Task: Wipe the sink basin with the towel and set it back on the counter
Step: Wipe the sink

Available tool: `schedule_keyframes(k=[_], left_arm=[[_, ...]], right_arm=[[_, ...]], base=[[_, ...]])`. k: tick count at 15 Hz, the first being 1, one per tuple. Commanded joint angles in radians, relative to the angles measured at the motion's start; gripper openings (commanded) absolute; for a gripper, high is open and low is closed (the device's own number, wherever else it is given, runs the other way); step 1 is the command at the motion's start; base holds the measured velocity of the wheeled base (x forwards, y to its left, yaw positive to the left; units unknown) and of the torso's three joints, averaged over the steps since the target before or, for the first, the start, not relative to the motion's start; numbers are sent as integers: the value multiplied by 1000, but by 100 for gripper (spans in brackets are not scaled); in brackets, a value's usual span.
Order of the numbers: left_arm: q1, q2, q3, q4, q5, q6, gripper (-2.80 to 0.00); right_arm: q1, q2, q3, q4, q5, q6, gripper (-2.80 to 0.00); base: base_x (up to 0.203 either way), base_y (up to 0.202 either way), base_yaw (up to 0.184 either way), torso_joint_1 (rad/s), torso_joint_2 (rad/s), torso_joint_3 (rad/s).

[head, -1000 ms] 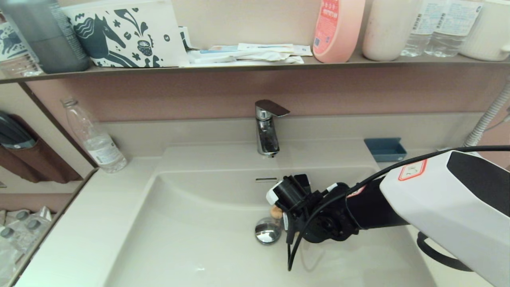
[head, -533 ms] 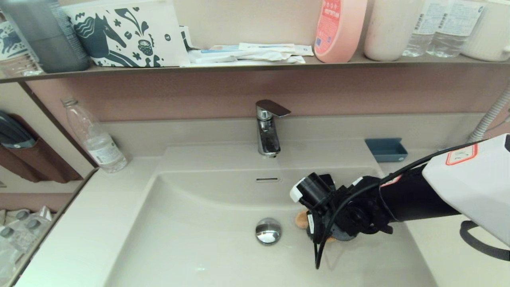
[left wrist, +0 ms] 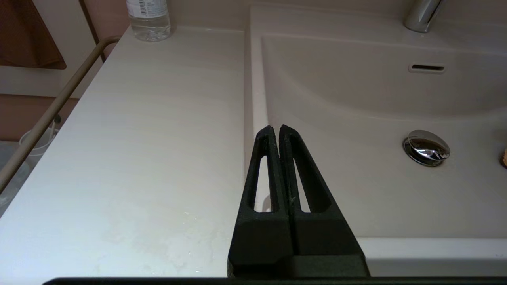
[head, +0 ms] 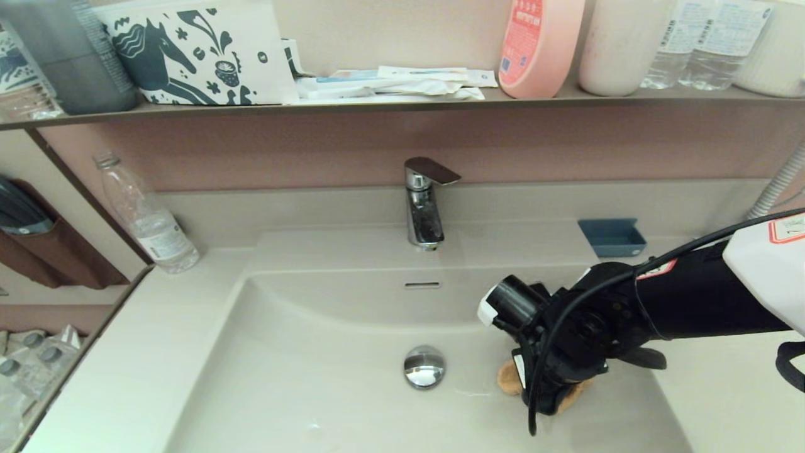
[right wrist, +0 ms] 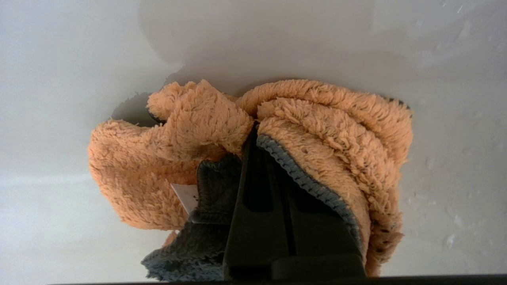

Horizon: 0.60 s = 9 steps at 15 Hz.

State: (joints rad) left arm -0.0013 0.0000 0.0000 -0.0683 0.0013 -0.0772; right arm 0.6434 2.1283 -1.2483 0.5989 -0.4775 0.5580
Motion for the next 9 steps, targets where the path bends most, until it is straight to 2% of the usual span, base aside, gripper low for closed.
schedule_keyframes(k=[1, 4, 5, 9], left_arm=[[0, 2, 0, -1, 0, -1, -280], [0, 2, 0, -1, 0, -1, -280], [0, 2, 0, -1, 0, -1, -280], [0, 2, 0, -1, 0, -1, -280]], right_arm=[[35, 6, 75, 228, 18, 3, -280], [96, 14, 96, 233, 72, 5, -280], [128, 9, 92, 230, 126, 7, -280], [204, 7, 63, 137, 239, 78, -280]], base=[[0, 0, 0, 0, 0, 0], [0, 0, 0, 0, 0, 0], [0, 0, 0, 0, 0, 0], [0, 0, 0, 0, 0, 0]])
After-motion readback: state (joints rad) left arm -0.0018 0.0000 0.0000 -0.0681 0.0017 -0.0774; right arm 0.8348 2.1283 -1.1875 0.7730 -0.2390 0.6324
